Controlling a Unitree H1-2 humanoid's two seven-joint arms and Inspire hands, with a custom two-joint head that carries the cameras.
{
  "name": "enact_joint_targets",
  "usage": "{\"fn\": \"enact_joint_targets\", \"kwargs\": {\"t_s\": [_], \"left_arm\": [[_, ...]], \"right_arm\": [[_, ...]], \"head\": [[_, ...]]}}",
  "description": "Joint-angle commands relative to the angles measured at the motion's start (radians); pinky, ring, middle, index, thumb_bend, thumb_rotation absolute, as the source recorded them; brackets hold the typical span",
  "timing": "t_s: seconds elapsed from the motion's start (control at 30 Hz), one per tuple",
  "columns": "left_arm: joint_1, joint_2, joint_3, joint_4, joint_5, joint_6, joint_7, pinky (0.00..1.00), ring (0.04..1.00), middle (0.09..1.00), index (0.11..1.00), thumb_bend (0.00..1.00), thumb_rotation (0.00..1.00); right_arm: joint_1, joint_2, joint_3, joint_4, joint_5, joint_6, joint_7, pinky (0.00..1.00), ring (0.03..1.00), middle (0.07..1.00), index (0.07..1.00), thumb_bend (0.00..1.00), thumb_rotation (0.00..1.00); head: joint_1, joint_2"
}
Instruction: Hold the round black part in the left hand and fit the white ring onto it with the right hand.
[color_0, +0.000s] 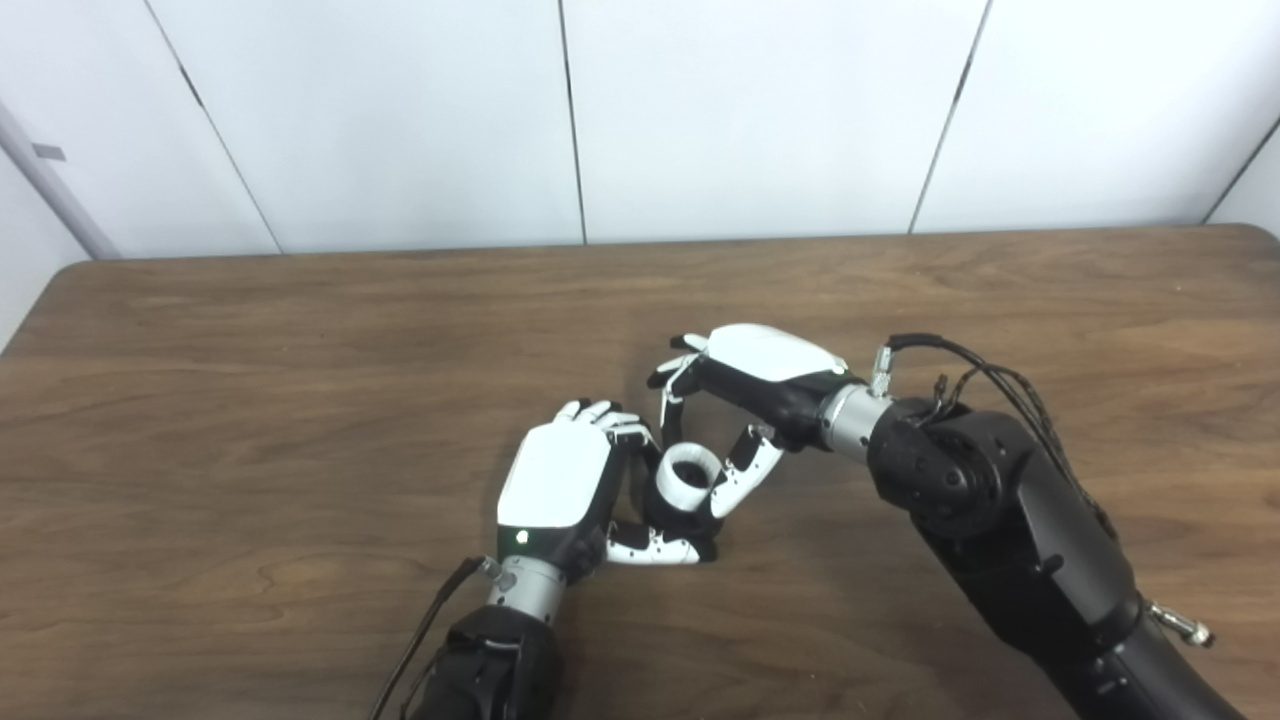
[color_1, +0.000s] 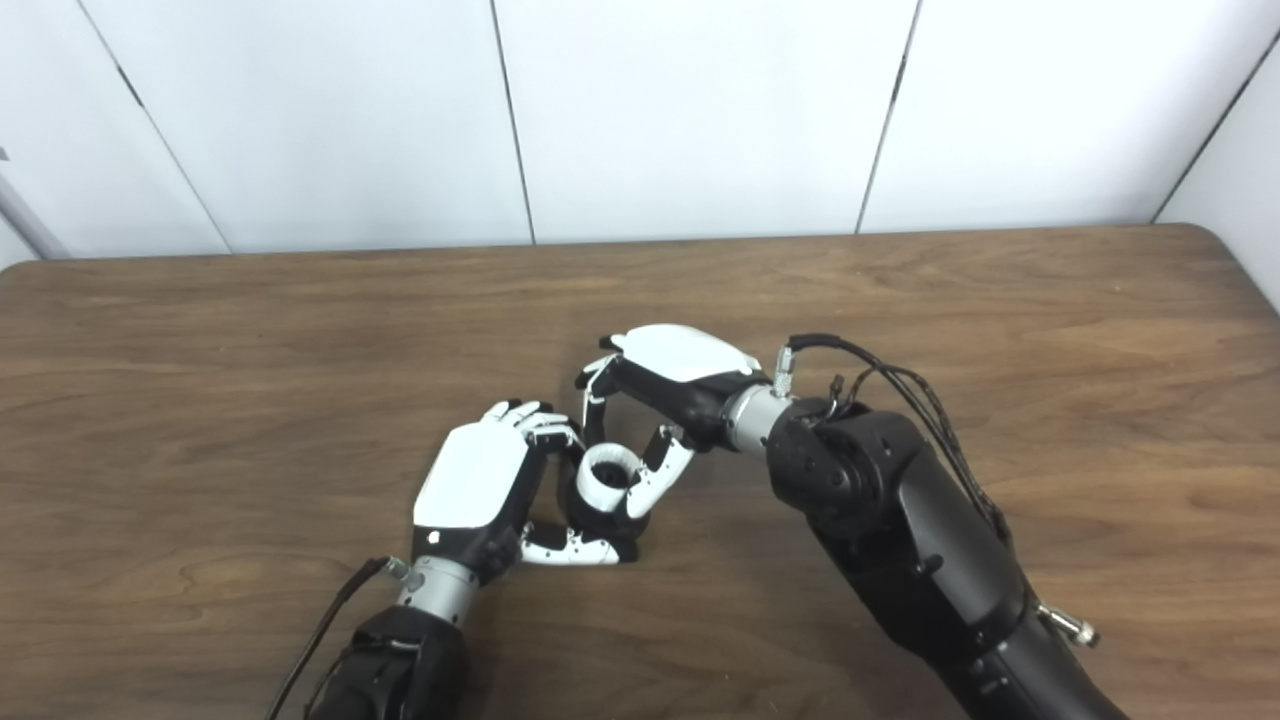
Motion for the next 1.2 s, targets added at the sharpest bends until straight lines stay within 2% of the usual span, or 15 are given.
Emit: {"fn": "enact_joint_targets", "kwargs": {"t_s": [0.0,1.17], "left_arm": [[-0.022,-0.011,-0.004,-0.019,0.021,0.002,0.01,0.92,0.87,0.769,0.486,0.52,0.05],[-0.029,-0.013,-0.009,-0.014,0.018,0.012,0.017,0.92,0.871,0.766,0.486,0.52,0.05]], "right_arm": [[-0.034,-0.001,-0.01,-0.024,-0.002,-0.018,-0.023,0.97,1.0,0.885,0.484,0.52,0.13],[-0.041,-0.003,-0.002,-0.031,0.003,-0.016,-0.001,0.98,1.0,0.869,0.484,0.52,0.13]], "head": [[0.001,0.002],[0.01,0.013]]}}
